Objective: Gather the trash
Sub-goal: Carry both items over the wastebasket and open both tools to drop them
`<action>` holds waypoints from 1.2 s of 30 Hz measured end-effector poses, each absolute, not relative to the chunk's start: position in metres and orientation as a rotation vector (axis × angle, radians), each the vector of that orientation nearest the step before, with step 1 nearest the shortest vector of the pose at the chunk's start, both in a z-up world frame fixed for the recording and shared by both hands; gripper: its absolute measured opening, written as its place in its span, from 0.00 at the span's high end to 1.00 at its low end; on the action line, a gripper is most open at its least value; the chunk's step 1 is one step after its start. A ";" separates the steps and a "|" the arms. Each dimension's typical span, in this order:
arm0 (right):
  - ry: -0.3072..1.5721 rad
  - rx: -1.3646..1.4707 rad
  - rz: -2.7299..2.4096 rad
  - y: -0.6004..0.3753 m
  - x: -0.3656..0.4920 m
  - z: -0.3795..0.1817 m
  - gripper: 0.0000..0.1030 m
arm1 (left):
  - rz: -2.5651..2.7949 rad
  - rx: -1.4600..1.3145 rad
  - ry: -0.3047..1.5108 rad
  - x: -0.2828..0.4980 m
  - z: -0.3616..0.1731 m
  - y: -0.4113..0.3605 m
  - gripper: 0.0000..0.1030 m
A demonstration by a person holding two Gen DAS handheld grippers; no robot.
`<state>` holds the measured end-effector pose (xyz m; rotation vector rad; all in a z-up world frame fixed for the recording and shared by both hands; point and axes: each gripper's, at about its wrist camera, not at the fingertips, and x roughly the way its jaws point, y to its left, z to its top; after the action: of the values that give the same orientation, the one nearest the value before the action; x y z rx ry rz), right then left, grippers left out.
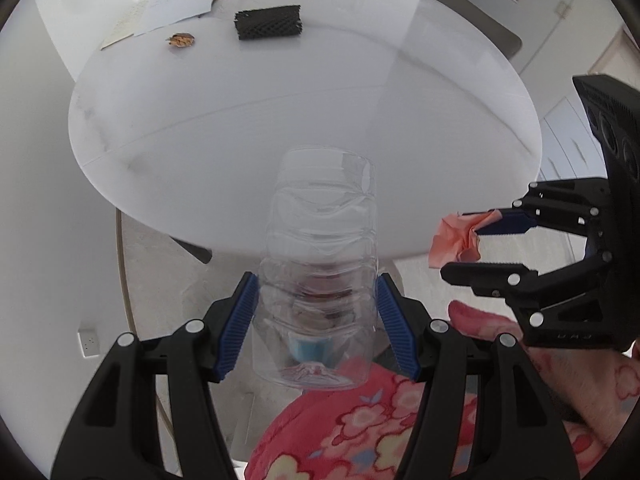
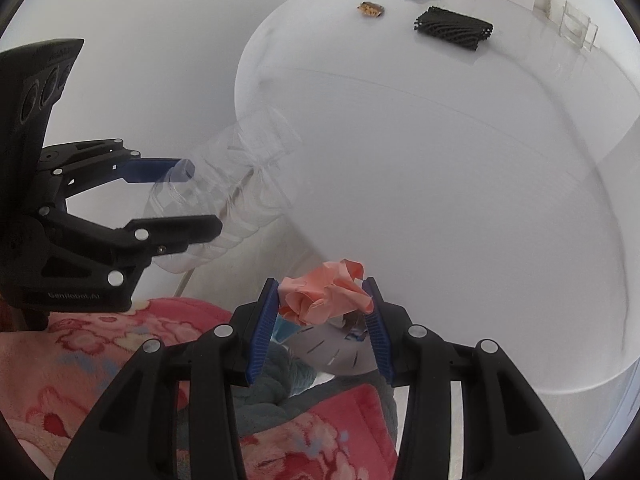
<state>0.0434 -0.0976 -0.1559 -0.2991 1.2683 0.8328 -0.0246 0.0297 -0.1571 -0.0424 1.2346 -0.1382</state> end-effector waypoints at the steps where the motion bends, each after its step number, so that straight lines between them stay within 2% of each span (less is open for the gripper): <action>1: 1.270 -0.297 0.825 -0.097 0.039 -0.156 0.58 | -0.155 -0.038 1.246 -0.028 -0.160 0.029 0.43; 16: 1.267 -0.251 0.736 -0.107 0.025 -0.153 0.57 | -0.251 0.030 1.337 -0.046 -0.186 0.024 0.41; 18: 1.267 -0.246 0.736 -0.108 0.023 -0.152 0.57 | -0.235 0.046 1.329 -0.048 -0.186 0.023 0.25; 23: 1.271 -0.245 0.734 -0.109 0.021 -0.153 0.57 | -0.198 0.064 1.289 -0.053 -0.179 0.023 0.14; 36: 1.261 -0.241 0.798 -0.105 0.006 -0.153 0.57 | -0.141 0.021 1.250 -0.058 -0.169 0.030 0.13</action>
<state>0.0058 -0.1051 -0.1530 -0.2409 1.2606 0.7976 -0.0580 0.0299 -0.1691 0.0211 1.2503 -0.1415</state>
